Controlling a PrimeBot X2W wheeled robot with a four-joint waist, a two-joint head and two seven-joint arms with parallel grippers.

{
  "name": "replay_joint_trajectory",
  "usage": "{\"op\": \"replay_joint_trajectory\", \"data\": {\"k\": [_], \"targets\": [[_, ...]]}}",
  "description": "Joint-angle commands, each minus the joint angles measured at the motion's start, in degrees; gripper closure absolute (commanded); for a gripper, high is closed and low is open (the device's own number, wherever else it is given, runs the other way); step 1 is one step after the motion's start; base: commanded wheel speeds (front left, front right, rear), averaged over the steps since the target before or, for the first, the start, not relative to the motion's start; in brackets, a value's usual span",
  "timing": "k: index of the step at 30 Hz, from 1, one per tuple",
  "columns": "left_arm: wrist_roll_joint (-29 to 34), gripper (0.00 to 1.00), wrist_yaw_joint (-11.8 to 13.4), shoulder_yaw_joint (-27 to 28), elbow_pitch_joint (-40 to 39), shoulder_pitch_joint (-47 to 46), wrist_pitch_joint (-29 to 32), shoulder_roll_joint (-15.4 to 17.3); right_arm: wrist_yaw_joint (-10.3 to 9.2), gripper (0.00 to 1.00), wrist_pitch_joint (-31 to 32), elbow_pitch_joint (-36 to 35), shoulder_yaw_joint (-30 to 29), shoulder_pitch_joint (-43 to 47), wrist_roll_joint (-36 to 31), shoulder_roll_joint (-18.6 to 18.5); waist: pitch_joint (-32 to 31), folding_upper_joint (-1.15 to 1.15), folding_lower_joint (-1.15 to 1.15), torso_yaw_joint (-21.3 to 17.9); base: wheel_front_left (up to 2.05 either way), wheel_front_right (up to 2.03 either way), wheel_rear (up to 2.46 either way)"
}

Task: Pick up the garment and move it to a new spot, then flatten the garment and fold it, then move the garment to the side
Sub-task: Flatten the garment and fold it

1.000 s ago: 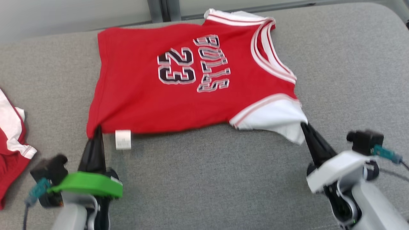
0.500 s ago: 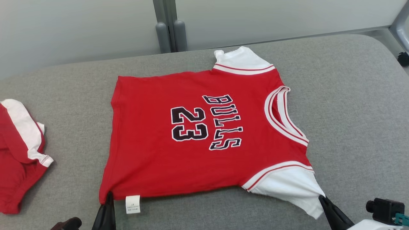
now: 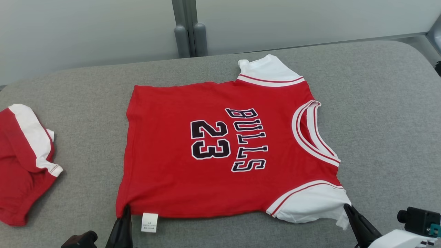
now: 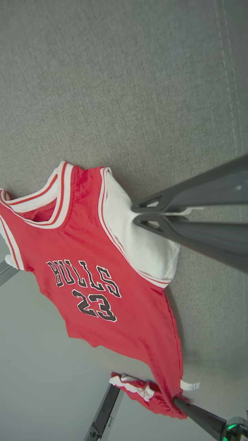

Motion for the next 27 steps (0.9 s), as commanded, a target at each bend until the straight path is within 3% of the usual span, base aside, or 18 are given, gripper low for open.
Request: {"op": "replay_joint_trajectory", "data": {"k": [1,13,27], "targets": [[0.46,1.0,-0.4,-0.12,0.19,-1.39,-0.18,0.2,-0.02,1.0,-0.34,0.36,0.0,-1.55,0.43,0.19,-0.01,0.0,0.01,0.13,0.0,0.0,0.0],[1.34,1.0,-1.19,-2.3,1.76,-8.66,1.68,1.81,-0.02,1.0,0.49,6.82,0.68,-16.73,-0.03,-2.04,2.33,0.0,0.01,1.25,0.0,0.0,0.0],[1.98,1.0,-1.81,-4.36,6.14,-18.49,4.07,4.26,-0.02,1.0,-1.56,29.24,2.97,-40.0,-0.03,-3.83,5.29,0.0,0.01,1.65,0.0,0.0,0.0]]}}
